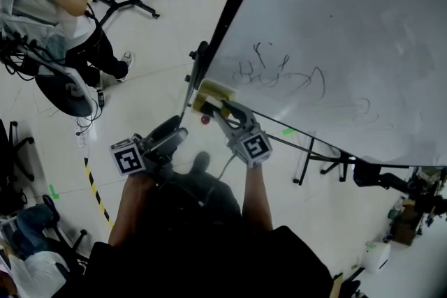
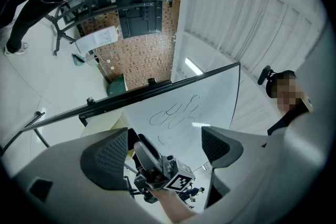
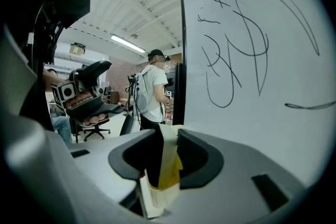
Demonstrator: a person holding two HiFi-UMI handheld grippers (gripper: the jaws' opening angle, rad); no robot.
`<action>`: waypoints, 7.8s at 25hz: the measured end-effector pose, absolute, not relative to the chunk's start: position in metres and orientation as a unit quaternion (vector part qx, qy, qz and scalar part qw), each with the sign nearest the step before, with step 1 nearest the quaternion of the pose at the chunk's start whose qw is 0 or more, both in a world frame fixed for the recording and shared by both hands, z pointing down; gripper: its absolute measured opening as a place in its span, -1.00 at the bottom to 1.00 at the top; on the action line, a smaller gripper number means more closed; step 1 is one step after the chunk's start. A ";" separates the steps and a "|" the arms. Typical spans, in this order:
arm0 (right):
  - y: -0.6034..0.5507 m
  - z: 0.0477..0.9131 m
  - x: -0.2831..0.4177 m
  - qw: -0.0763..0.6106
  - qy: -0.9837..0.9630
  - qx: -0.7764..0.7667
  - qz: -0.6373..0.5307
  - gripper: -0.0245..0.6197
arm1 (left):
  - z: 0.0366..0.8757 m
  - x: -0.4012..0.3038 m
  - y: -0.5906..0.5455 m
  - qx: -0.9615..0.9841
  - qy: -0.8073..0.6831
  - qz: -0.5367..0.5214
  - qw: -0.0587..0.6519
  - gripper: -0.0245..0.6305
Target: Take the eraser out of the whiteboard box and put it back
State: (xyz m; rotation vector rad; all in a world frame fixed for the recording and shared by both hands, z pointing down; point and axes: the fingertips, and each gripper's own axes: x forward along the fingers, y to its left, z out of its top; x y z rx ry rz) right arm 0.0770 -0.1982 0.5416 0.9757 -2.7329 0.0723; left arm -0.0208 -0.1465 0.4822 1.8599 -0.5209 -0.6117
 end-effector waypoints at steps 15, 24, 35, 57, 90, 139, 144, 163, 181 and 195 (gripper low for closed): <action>-0.194 0.552 0.072 0.157 -0.927 0.340 -0.013 -0.43 | 0.483 -0.023 -0.148 0.778 -0.220 -0.254 0.530 0.38; -0.193 0.558 0.079 0.172 -0.918 0.358 -0.019 -0.40 | 0.482 -0.021 -0.149 0.774 -0.207 -0.269 0.534 0.38; -0.191 0.557 0.086 0.169 -0.904 0.392 0.008 -0.20 | 0.482 -0.023 -0.144 0.775 -0.200 -0.263 0.538 0.38; -0.148 0.424 0.130 -0.250 -0.840 0.426 0.227 -0.41 | 0.469 -0.049 -0.121 0.782 -0.130 -0.260 0.551 0.38; 0.038 0.367 0.155 -0.370 -0.815 0.359 0.265 -0.49 | 0.424 0.010 0.044 0.811 -0.092 -0.248 0.523 0.38; 0.167 0.360 0.006 -0.337 -0.826 0.361 0.271 -0.49 | 0.410 -0.109 0.163 0.804 -0.055 -0.251 0.537 0.38; 0.182 0.368 -0.008 -0.327 -0.821 0.376 0.277 -0.49 | 0.430 -0.117 0.170 0.797 -0.049 -0.237 0.553 0.38; 0.238 0.351 -0.017 -0.332 -0.833 0.359 0.260 -0.50 | 0.414 -0.114 0.203 0.805 -0.035 -0.249 0.537 0.38; 0.265 0.351 0.039 -0.374 -0.834 0.306 0.268 -0.60 | 0.416 -0.064 0.235 0.826 -0.086 -0.207 0.518 0.38; 0.264 0.356 0.045 -0.384 -0.836 0.284 0.268 -0.60 | 0.419 -0.058 0.235 0.827 -0.099 -0.204 0.515 0.38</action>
